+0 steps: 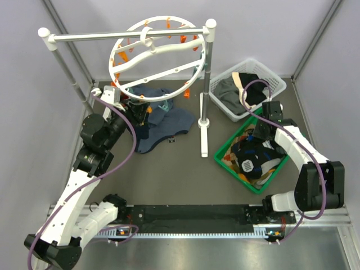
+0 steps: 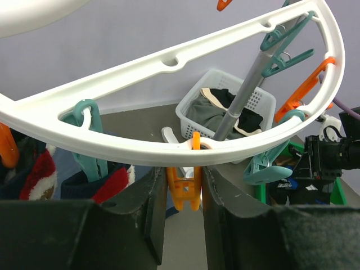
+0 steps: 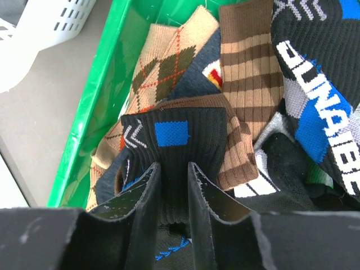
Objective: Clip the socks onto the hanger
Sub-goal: Pick up the sock from the bin.
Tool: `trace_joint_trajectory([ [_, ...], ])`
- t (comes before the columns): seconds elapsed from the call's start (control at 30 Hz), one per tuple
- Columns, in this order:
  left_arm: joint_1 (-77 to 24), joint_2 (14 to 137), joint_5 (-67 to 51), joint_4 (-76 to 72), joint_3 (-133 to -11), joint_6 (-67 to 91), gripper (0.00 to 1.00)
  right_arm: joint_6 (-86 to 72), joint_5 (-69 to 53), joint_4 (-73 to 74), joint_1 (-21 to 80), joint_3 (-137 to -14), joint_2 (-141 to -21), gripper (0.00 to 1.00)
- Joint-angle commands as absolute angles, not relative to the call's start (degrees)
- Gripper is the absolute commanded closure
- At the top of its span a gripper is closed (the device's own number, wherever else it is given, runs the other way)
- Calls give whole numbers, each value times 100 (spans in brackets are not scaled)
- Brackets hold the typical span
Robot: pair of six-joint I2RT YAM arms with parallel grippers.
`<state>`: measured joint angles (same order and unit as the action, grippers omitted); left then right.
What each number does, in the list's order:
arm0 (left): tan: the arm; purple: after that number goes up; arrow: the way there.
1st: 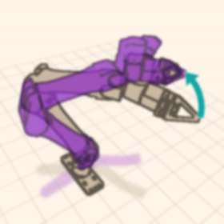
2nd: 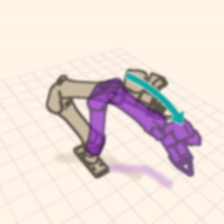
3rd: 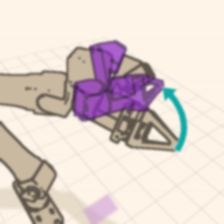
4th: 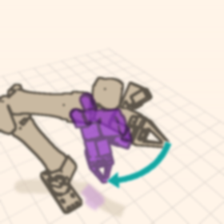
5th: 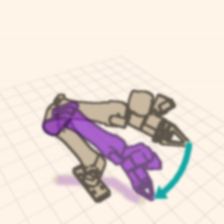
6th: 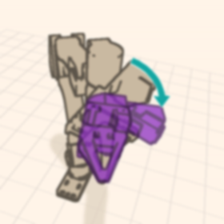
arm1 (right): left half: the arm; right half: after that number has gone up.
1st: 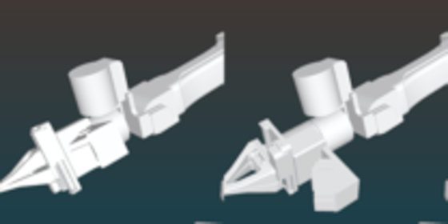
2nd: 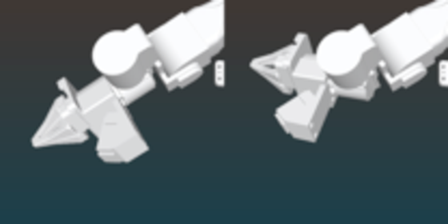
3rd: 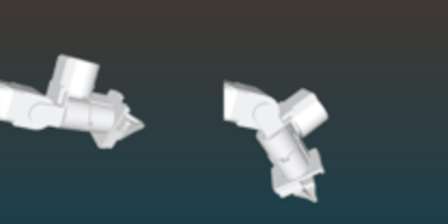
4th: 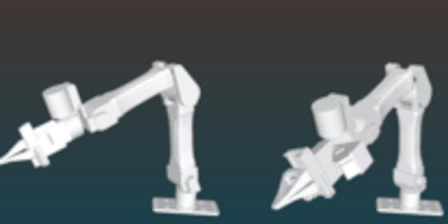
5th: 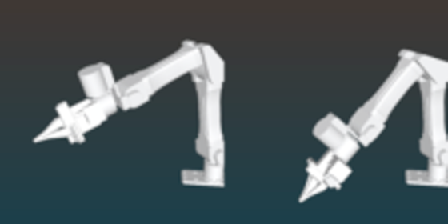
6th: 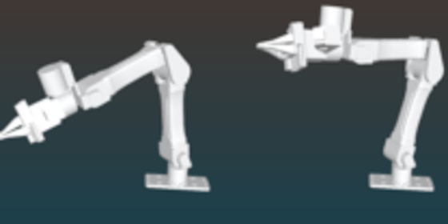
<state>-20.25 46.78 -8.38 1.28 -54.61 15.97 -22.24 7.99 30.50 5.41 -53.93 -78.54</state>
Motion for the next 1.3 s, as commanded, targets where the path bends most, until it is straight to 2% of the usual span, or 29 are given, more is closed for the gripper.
trace_joint_trajectory([
  [0.0,-1978,4711,-976,-106,-5432,1652,100,-2189,668,3023,571,-5449,-7857,75],
  [0.3,-1960,4711,-1020,-141,-5423,1687,100,-2109,554,3629,598,-5370,-7252,96],
  [0.57,-1960,4728,-1037,-149,-5432,1705,100,-1881,492,4122,703,-5554,-6408,96],
  [0.73,-1960,4728,-1063,-158,-5432,1714,100,-1986,80,4228,712,-5608,-6205,86],
  [0.87,-1925,4737,-1099,-185,-5423,1758,100,-2302,-167,4157,712,-4872,-6056,81],
  [1.03,-1925,4755,-1142,-202,-5414,1775,100,-2400,-115,4096,712,-4263,-5810,80],
  [1.13,-1925,4746,-1160,-211,-5414,1802,100,-2338,-18,3991,712,-4192,-5783,87],
  [1.2,-1925,4755,-1143,-202,-5414,1793,100,-2277,-18,3929,721,-4253,-5748,97],
  [1.27,-1925,4737,-1143,-202,-5414,1784,100,-2102,-18,3876,721,-4411,-5635,100],
])
